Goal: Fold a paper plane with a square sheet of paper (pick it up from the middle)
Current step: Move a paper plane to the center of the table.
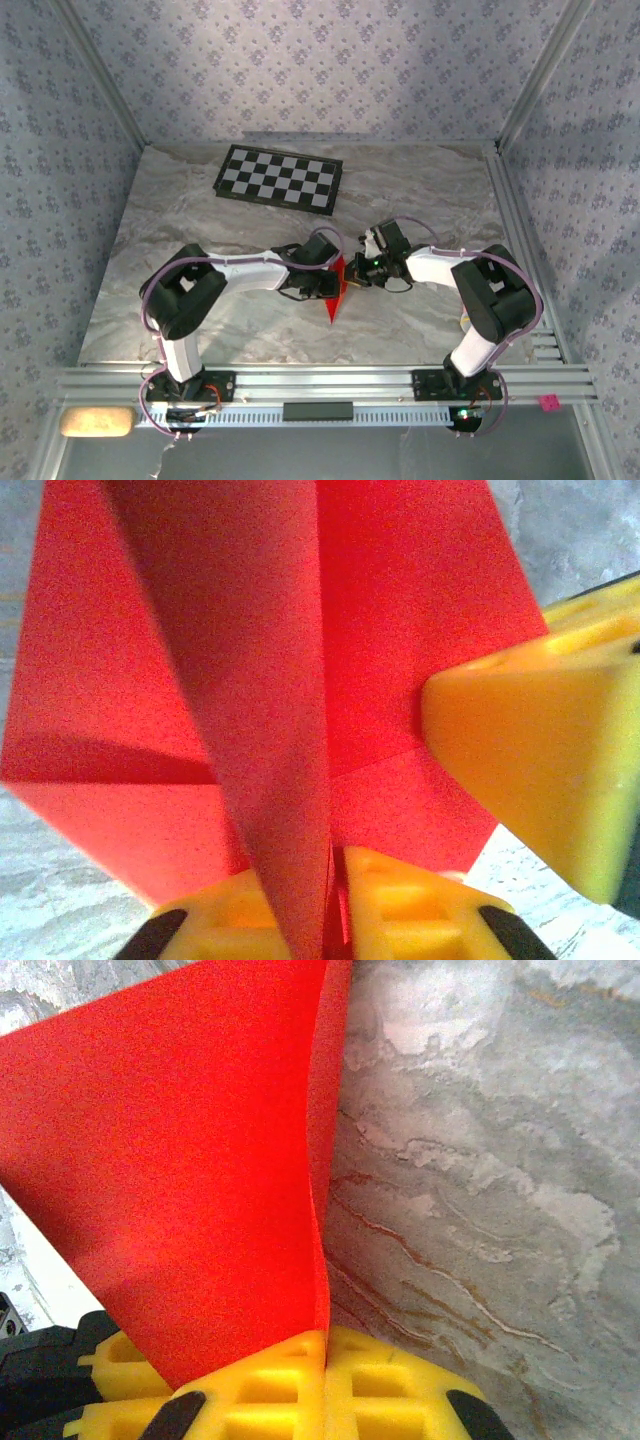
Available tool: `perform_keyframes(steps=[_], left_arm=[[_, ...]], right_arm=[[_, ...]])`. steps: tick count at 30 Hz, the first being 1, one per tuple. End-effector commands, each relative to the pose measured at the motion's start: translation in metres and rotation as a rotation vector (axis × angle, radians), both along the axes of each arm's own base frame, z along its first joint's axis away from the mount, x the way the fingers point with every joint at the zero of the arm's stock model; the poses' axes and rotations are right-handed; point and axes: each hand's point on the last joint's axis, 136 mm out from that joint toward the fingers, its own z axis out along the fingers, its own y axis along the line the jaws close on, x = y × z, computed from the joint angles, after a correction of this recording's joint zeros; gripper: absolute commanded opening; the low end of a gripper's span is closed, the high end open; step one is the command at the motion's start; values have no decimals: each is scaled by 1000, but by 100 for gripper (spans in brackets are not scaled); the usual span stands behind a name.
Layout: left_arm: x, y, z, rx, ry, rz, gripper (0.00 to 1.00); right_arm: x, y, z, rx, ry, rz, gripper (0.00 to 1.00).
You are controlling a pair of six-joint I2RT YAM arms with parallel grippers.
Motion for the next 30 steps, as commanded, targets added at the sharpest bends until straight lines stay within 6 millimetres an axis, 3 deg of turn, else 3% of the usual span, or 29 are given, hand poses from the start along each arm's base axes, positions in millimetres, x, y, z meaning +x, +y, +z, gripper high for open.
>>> perform_keyframes(steps=[1, 6, 13, 18, 30], left_arm=[[-1, -10, 3, -13, 6, -20, 12], [4, -5, 8, 24, -12, 1, 6], [16, 30, 13, 206, -54, 50, 4], [24, 45, 7, 289, -39, 54, 4], [34, 42, 0, 357, -25, 49, 6]], right_arm=[[-4, -2, -6, 0, 34, -6, 3], [-1, -5, 2, 1, 13, -13, 11], [4, -26, 14, -63, -48, -55, 26], [4, -36, 15, -80, -59, -87, 28], [2, -42, 12, -88, -56, -107, 29]])
